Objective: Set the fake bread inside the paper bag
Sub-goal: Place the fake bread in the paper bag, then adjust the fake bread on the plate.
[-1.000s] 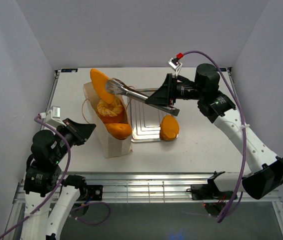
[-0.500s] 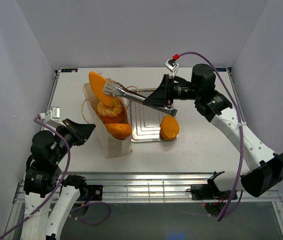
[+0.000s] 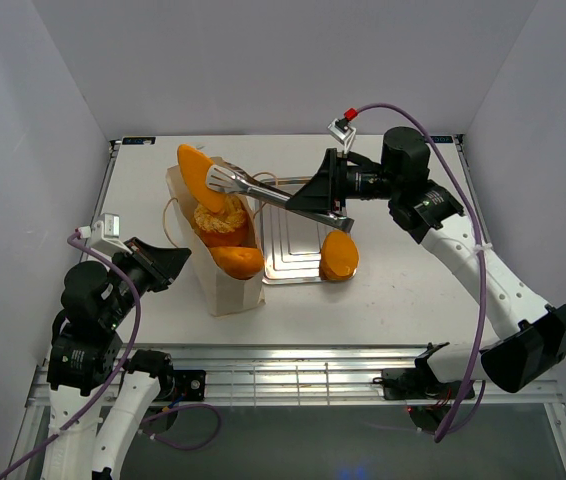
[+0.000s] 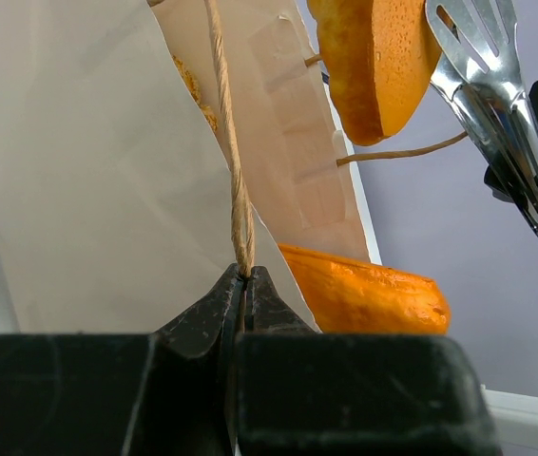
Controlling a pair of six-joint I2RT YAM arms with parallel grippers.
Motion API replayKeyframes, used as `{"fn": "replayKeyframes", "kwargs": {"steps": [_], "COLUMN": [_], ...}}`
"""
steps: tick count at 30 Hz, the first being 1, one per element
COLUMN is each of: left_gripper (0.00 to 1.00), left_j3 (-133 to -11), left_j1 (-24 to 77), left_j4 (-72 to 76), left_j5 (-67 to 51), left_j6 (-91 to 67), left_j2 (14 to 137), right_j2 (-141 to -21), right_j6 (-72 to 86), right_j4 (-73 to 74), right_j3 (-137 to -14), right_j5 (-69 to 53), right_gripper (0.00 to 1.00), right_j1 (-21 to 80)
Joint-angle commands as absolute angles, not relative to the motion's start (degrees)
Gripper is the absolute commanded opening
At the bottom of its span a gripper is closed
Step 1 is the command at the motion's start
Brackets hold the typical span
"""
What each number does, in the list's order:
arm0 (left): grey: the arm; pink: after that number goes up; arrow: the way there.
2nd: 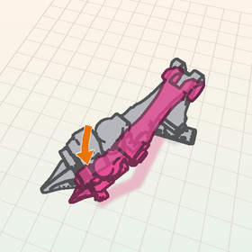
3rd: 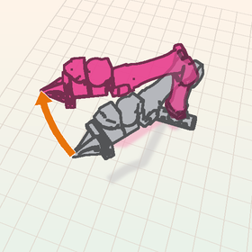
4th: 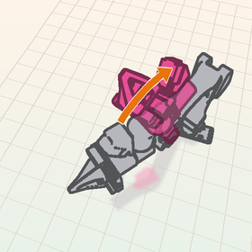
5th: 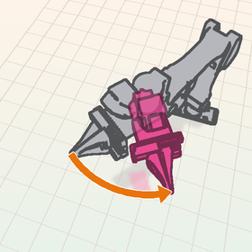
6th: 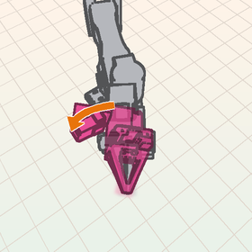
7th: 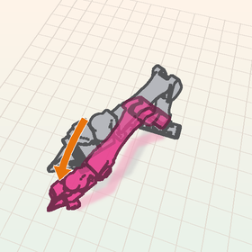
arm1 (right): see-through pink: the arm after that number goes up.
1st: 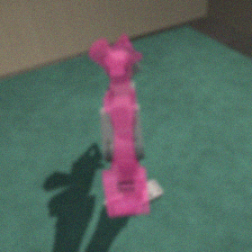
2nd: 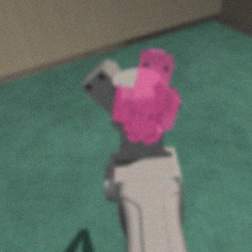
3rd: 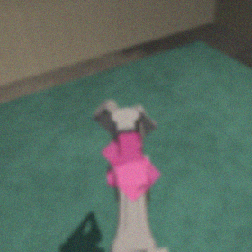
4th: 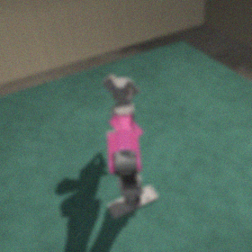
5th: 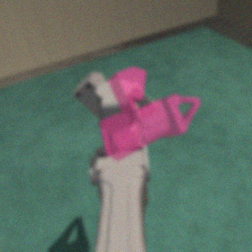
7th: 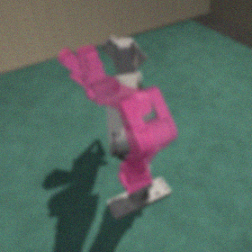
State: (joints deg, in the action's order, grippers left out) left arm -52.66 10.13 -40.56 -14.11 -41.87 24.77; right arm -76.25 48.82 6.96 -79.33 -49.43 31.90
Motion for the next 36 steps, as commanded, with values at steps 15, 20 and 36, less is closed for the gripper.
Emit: {"fn": "replayKeyframes", "kwargs": {"steps": [15,20,36], "left_gripper": [0.00,0.00,0.00], "left_j3": [-54.0,-53.9,-53.5], "left_j1": [10.0,10.0,10.0], "left_j4": [-41.6,-41.7,-41.2], "left_j5": [-13.7,-13.6,-14.1], "left_j6": [-41.7,-41.7,-41.3], "left_j2": [24.3,24.3,24.2], "right_j2": [-81.2,-80.9,-73.5], "right_j6": [26.3,26.1,27.6], "right_j4": [27.6,27.2,30.9], "right_j3": [-93.8,-93.6,-102.8], "right_j5": [-36.2,-35.8,-34.8], "right_gripper": [0.45,0.45,0.45], "right_j1": [38.8,38.8,26.7]}}
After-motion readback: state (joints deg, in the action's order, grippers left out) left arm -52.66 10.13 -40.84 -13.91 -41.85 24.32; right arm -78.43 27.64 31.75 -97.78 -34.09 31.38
